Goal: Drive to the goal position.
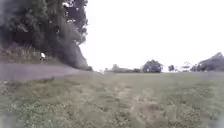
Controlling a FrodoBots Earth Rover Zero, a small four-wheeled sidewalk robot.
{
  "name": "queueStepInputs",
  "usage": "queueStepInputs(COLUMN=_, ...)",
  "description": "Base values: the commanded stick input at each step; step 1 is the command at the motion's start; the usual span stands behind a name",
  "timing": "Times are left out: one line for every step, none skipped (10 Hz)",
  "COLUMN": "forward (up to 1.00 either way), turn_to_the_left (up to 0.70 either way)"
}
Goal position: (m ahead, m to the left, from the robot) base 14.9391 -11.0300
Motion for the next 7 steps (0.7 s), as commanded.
queueStepInputs(forward=0.50, turn_to_the_left=-0.50)
queueStepInputs(forward=0.50, turn_to_the_left=-0.50)
queueStepInputs(forward=0.50, turn_to_the_left=-0.50)
queueStepInputs(forward=0.50, turn_to_the_left=-0.50)
queueStepInputs(forward=0.50, turn_to_the_left=-0.50)
queueStepInputs(forward=0.50, turn_to_the_left=-0.48)
queueStepInputs(forward=0.50, turn_to_the_left=-0.44)
